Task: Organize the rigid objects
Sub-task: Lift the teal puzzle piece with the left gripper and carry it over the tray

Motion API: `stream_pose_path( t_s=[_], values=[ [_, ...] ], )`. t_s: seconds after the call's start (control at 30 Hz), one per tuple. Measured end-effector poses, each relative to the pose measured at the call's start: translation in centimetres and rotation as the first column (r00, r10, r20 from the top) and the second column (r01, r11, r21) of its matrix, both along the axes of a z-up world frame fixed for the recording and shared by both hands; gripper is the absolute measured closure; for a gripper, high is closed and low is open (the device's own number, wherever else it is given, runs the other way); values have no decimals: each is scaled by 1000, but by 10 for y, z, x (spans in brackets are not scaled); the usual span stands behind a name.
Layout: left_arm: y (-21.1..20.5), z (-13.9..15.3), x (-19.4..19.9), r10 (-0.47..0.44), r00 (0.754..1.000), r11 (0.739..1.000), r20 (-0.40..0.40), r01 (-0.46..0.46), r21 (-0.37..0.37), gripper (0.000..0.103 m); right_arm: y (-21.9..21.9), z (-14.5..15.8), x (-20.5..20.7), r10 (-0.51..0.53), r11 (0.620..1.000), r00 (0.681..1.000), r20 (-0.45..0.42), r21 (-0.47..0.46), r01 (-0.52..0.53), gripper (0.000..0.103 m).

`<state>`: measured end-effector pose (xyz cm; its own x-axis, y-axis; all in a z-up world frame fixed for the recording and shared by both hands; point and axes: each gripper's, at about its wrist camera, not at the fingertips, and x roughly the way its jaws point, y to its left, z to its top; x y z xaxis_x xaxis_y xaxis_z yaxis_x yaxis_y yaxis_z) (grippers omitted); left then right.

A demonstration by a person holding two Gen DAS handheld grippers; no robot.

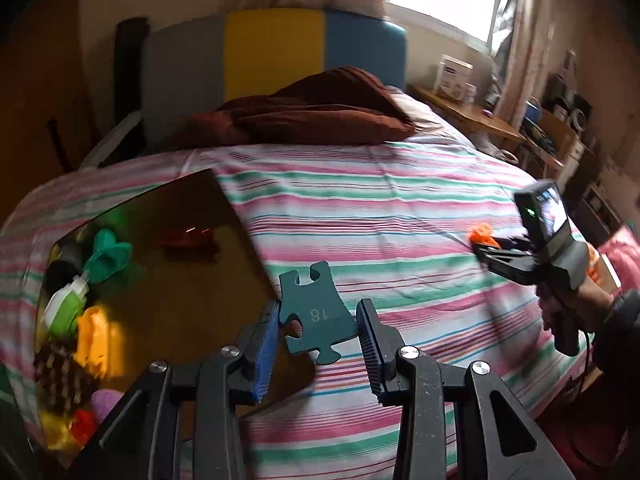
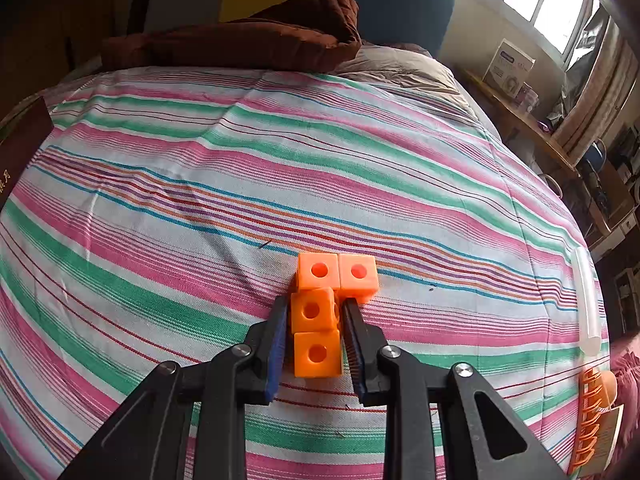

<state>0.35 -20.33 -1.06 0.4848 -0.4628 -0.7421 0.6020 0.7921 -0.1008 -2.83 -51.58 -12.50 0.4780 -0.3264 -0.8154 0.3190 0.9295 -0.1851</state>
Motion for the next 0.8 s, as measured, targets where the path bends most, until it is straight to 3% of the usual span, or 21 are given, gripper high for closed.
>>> stream_pose_path(
  t_s=[0.2,0.43,0.57,0.8],
  values=[
    [68,3,28,154,988,988,-14,-155,-14,64,1,0,1,4,1000,1000,-7,-11,-4,77],
    [146,-14,49,305,950,952,-70,-305,4,64,3,0,2,8,1000,1000,-16,-30,-8,77],
    [152,-25,56,306,944,951,-127,-309,-4,64,5,0,3,7,999,1000,-20,-41,-8,77],
    [114,-36,91,257,949,965,-182,-261,2,64,7,0,2,5,999,1000,-23,-50,-6,77]
  ],
)
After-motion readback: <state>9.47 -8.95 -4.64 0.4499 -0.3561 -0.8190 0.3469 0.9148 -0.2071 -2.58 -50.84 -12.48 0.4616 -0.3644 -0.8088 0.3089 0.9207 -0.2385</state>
